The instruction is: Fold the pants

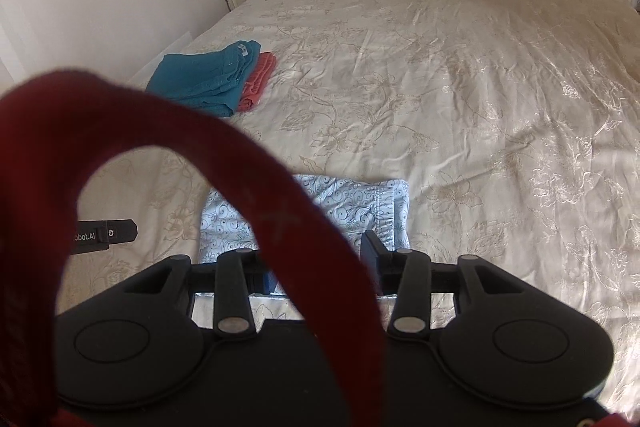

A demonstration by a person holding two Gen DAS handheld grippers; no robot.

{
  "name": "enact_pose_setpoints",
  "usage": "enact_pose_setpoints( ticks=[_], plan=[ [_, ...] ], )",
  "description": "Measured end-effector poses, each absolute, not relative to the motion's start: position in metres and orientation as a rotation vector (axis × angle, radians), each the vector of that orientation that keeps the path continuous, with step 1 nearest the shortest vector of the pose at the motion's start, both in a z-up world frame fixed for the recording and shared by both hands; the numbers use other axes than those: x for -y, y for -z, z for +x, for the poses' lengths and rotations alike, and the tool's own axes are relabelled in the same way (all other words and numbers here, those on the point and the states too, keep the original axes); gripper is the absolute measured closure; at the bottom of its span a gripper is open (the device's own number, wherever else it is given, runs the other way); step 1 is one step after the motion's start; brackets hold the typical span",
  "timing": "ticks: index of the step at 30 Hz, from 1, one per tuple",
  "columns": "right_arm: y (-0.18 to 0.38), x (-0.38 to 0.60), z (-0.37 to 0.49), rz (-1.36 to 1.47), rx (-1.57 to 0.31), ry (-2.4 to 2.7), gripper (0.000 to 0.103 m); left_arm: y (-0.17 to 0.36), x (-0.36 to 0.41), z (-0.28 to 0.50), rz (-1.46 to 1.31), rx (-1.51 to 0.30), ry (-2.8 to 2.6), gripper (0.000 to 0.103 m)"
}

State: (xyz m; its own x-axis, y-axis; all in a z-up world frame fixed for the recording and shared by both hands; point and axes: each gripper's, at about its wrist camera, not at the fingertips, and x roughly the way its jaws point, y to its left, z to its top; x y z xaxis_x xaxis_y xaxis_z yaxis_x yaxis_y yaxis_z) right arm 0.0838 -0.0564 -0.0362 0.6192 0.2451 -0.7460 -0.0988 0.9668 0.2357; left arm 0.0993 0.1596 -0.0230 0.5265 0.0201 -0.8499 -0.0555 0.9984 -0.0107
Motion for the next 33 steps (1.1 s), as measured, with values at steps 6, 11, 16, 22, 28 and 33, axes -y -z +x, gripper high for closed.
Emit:
enact_pose_setpoints(
  ticks=[6, 11, 16, 22, 28, 33],
  plan=[
    [0.034, 0.046, 0.079, 0.143, -0.911, -0.172, 0.051, 0.022, -0.155, 0.086, -0.035, -1.031, -0.059, 0.081],
    [0.034, 0.041, 0.074, 0.11, -0.924, -0.128, 0.047, 0.022, -0.155, 0.083, -0.017, -1.042, -0.066, 0.081],
    [0.034, 0.04, 0.071, 0.095, -0.934, -0.11, 0.047, 0.023, -0.153, 0.079, 0.01, -1.046, -0.065, 0.081],
    [0.034, 0.042, 0.068, 0.099, -0.939, -0.105, 0.047, 0.025, -0.146, 0.077, 0.026, -1.066, -0.047, 0.081],
    [0.034, 0.044, 0.068, 0.101, -0.94, -0.106, 0.047, 0.025, -0.141, 0.075, 0.028, -1.069, -0.027, 0.081],
    [0.034, 0.046, 0.069, 0.104, -0.938, -0.107, 0.047, 0.024, -0.136, 0.074, 0.03, -1.066, -0.021, 0.081]
  ],
)
